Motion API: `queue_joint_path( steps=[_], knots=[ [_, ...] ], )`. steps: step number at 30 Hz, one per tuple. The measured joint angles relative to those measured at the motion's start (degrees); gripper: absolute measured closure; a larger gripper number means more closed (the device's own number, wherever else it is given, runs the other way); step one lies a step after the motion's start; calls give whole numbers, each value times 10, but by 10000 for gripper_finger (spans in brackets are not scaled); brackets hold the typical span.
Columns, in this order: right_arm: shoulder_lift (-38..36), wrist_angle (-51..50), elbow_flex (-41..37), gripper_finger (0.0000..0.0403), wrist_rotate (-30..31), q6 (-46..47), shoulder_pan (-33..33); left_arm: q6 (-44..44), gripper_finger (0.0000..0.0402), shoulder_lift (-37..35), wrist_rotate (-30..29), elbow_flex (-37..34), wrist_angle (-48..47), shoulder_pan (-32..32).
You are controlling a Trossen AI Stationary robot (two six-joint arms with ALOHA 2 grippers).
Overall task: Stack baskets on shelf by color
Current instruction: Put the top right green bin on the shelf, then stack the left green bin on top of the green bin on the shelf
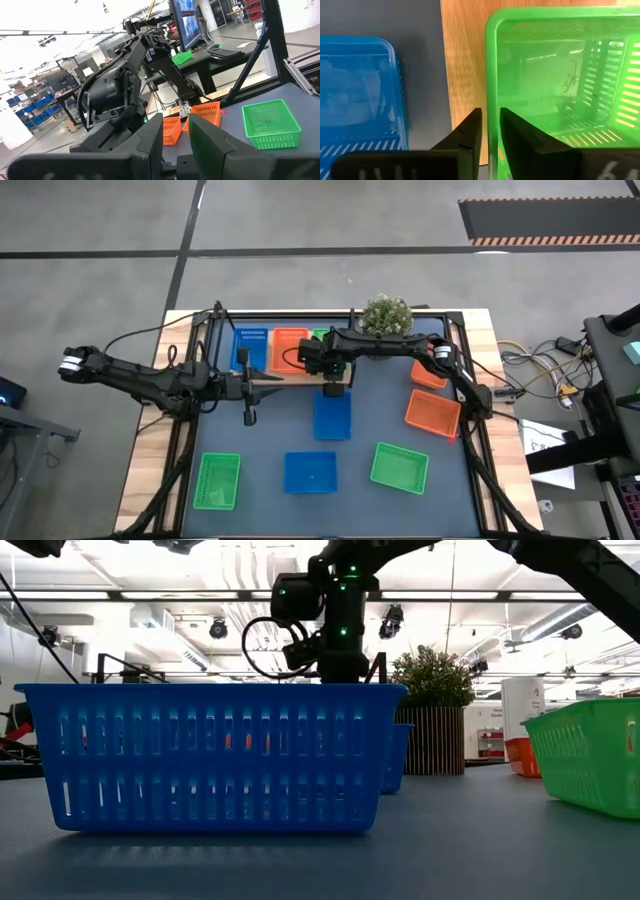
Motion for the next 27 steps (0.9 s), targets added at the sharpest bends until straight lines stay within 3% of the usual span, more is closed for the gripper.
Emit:
queue_joint_path(
  steps=[9,17,22,27],
  knots=[
    [-8,-28,41,292,1,16,6,0,324,0,0,0,0,0],
    [-67,-35,29,306,1,8,68,-25,324,2,0,0,0,-1],
    [-153,81,-71,333,1,10,131,-68,324,6,2,0,0,-6],
    [-265,322,-255,353,5,-6,200,-100,324,20,4,0,1,-22]
  ],
)
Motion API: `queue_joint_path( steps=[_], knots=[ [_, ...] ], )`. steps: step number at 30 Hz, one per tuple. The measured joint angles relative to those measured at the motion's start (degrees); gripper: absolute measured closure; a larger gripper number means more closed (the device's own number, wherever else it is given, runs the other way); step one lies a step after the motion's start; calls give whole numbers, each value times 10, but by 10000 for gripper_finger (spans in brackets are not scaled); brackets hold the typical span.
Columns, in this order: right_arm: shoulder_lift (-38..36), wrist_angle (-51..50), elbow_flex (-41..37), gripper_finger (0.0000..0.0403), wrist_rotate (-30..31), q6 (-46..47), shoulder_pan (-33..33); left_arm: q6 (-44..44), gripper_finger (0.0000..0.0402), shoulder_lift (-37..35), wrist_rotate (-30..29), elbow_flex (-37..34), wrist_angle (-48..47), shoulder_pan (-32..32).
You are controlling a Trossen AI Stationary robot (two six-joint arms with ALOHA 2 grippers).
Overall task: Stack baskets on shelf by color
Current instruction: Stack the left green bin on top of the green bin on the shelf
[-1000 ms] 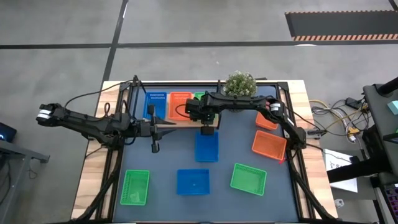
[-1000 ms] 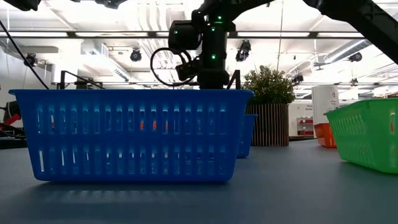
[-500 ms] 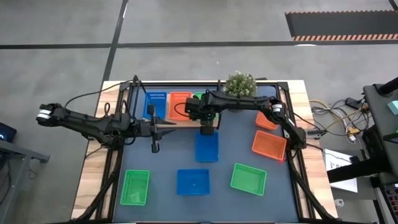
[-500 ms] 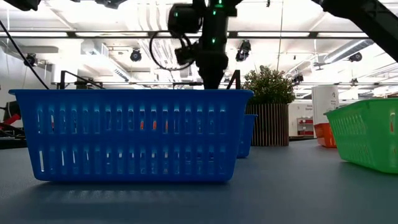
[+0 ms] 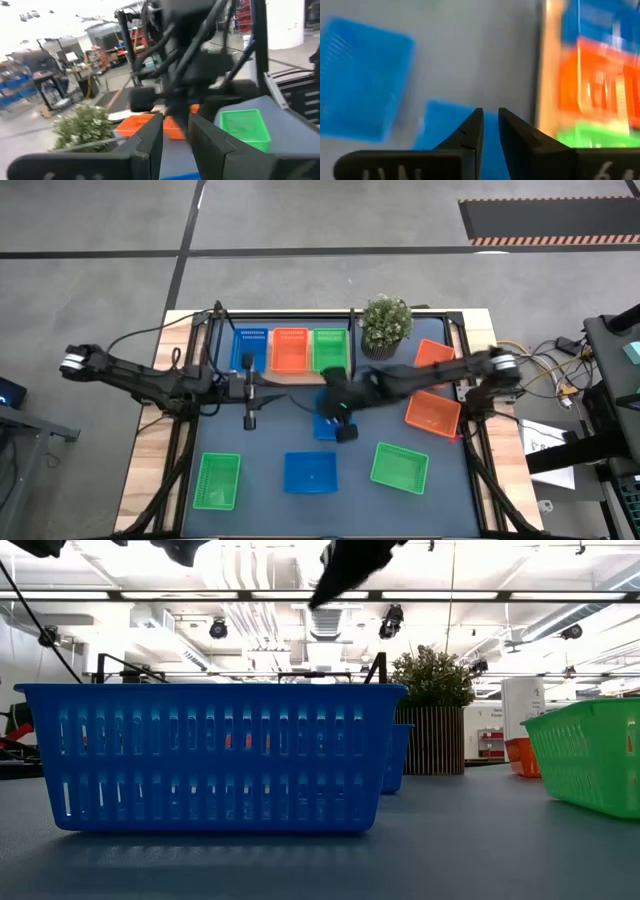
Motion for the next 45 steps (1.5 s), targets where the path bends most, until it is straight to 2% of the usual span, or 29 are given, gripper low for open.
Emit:
queue_joint_path(
  steps=[5,8,11,17,20,23,26,30,33,36,38,39,42,45],
  knots=[
    [-60,477,-247,360,-3,-149,59,-40,324,36,0,4,45,-15],
    [-61,663,-334,360,-2,-225,71,-78,324,74,0,4,102,-28],
    [-71,702,-366,360,0,-234,72,-139,324,124,1,4,142,-58],
    [-115,672,-391,360,0,-243,71,-210,324,242,-7,16,266,-138],
    [-154,654,-403,360,-3,-253,73,-262,324,284,-64,35,280,-170],
    [-195,638,-417,360,-5,-249,73,-368,324,320,-145,50,264,-193],
    [-234,615,-430,360,-15,-243,73,-548,325,335,-169,76,144,-217],
    [-272,594,-445,360,-22,-224,74,-872,341,340,-181,159,-189,-270],
    [-280,580,-452,360,-22,-223,73,-1099,363,350,-127,253,-445,-309],
    [-278,577,-453,360,-21,-224,73,-1250,383,379,-16,363,-653,-331],
    [-274,580,-452,360,-20,-224,73,-1291,395,409,38,415,-756,-340],
    [-272,578,-452,360,-20,-225,73,-1296,398,424,49,435,-778,-342],
    [-269,575,-453,360,-20,-232,73,-1286,400,442,81,461,-787,-342],
    [-270,576,-453,360,-20,-234,73,-1187,400,454,159,459,-768,-346]
  ],
)
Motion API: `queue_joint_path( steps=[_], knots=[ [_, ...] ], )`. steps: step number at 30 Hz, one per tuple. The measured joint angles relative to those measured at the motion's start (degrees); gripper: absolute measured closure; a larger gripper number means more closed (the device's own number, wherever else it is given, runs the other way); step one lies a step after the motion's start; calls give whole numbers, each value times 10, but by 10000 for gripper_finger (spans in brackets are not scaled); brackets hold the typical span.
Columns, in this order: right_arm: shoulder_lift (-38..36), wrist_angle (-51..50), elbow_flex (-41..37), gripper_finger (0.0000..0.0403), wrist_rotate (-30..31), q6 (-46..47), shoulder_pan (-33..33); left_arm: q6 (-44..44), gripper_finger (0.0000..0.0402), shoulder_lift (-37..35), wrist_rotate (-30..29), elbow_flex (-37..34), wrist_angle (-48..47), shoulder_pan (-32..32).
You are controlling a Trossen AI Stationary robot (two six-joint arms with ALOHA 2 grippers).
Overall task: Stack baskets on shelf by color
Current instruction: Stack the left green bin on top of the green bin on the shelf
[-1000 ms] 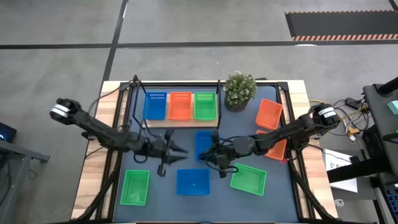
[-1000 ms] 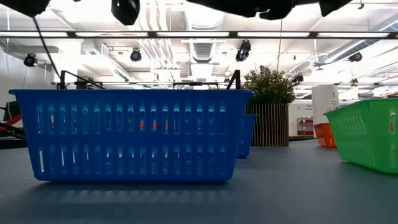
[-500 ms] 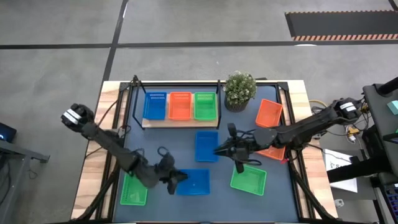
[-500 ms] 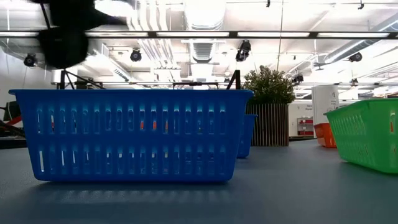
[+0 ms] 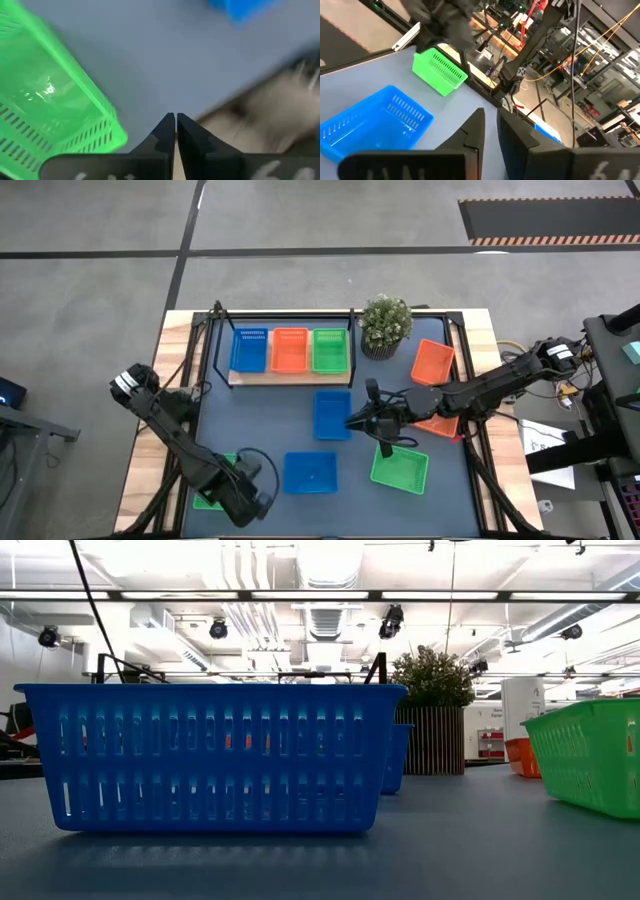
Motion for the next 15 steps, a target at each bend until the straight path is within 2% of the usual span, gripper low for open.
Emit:
queue_joint_path(
  steps=[4,8,12,15],
  knots=[
    [0,-1,0,360,0,-10,0,137,399,6,59,0,11,-31],
    [0,-1,0,360,0,-13,0,176,387,3,72,-2,6,-53],
    [0,-1,0,360,0,-15,0,179,341,-3,72,-7,9,-66],
    [0,-1,0,360,0,-15,0,215,295,0,72,-12,11,-76]
  ],
)
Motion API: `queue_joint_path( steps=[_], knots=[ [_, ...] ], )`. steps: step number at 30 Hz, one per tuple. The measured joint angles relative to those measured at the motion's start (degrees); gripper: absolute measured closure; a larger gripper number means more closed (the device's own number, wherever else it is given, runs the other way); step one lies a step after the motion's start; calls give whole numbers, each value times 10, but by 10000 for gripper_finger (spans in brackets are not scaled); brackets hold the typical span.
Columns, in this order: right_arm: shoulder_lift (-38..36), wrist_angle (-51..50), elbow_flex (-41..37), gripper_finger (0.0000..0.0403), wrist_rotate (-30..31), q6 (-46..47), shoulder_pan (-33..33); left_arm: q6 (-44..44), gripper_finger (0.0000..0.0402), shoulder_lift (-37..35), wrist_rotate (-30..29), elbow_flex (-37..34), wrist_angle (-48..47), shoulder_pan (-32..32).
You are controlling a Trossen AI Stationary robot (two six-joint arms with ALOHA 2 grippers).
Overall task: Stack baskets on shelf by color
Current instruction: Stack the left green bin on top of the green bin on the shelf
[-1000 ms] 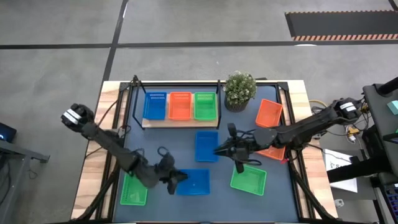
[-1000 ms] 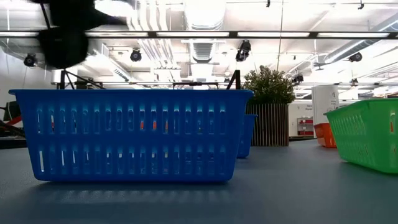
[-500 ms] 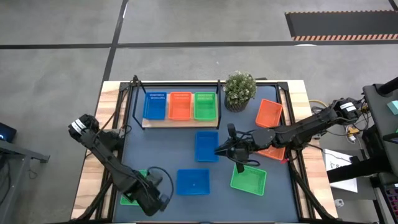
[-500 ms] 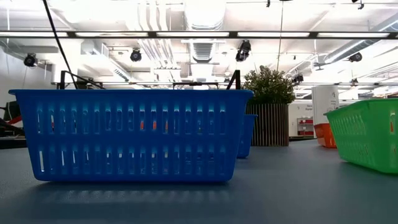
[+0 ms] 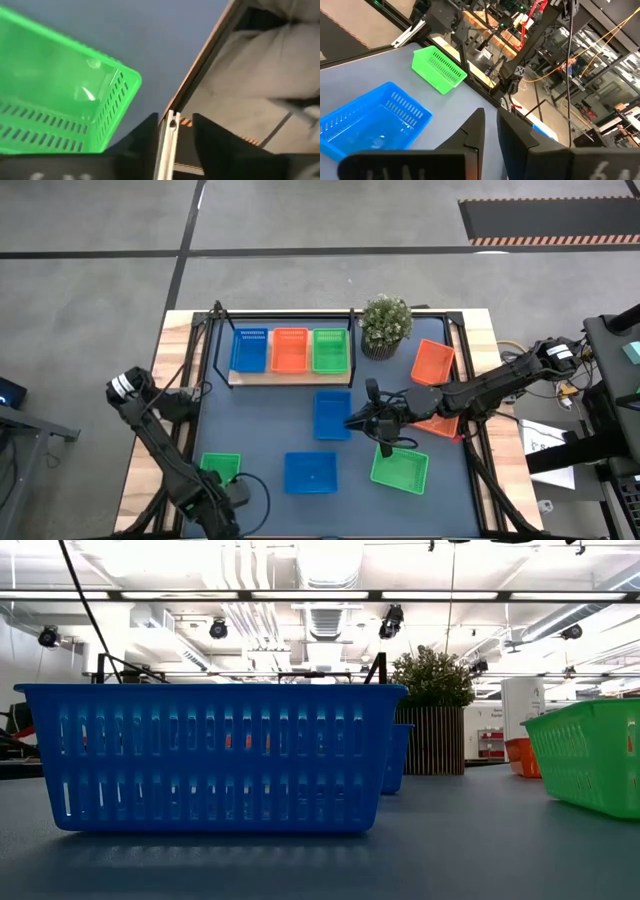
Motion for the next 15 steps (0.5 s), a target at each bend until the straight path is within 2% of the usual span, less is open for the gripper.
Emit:
queue_joint_path(
  steps=[5,10,15],
  knots=[
    [0,-12,0,360,0,12,0,91,238,10,-4,-11,-9,-29],
    [0,-18,0,360,0,19,0,100,231,19,-27,-18,-50,-51],
    [0,-18,0,360,0,19,0,97,231,21,-28,-30,-51,-63]
  ],
)
